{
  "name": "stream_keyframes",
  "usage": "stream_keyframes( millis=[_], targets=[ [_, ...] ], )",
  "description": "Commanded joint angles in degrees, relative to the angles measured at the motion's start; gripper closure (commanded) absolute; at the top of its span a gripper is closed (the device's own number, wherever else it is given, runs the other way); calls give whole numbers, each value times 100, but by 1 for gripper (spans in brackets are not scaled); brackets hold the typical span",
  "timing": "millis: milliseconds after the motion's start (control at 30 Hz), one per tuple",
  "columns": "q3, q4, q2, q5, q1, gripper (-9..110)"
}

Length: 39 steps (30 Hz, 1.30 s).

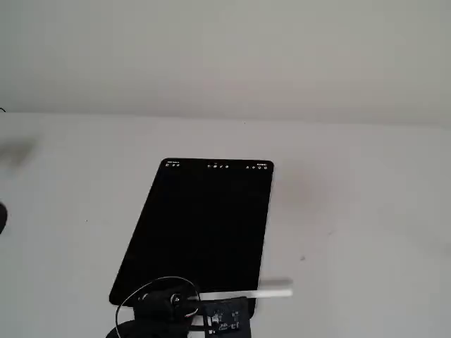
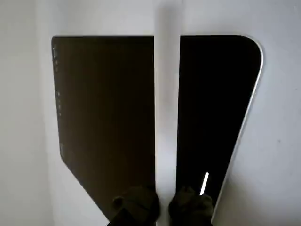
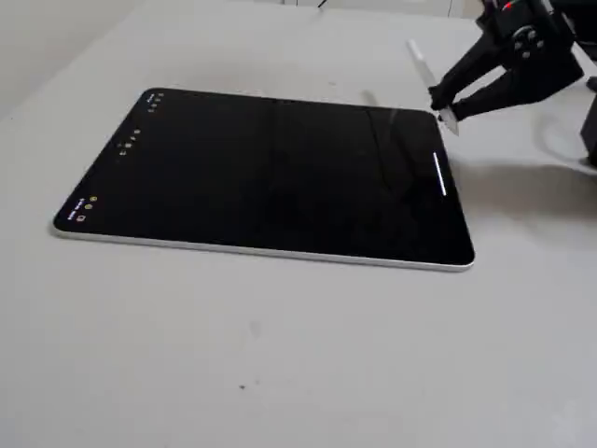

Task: Draw a line in the middle of the ipad using the apple pencil

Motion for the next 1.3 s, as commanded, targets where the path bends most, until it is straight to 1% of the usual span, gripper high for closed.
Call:
stream_keyframes(
  millis=[0,267,367,500,633,767,933,1000,1100,1167,1267],
  targets=[
    [-18,-62,53,18,-9,101],
    [-18,-62,53,0,-18,101],
    [62,-255,53,-1002,-264,101],
    [62,-413,53,-1775,-457,101],
    [-35,-888,53,-2646,-729,101],
    [167,-1978,62,-3454,-888,102],
    [202,-3331,18,-4122,-1143,102],
    [202,-4087,-334,-4421,-1283,102],
    [202,-5748,-1573,-4913,-1397,102],
    [185,-6996,-2610,-5177,-1450,102],
    [-167,-8490,-4324,-5467,-1512,102]
  ],
)
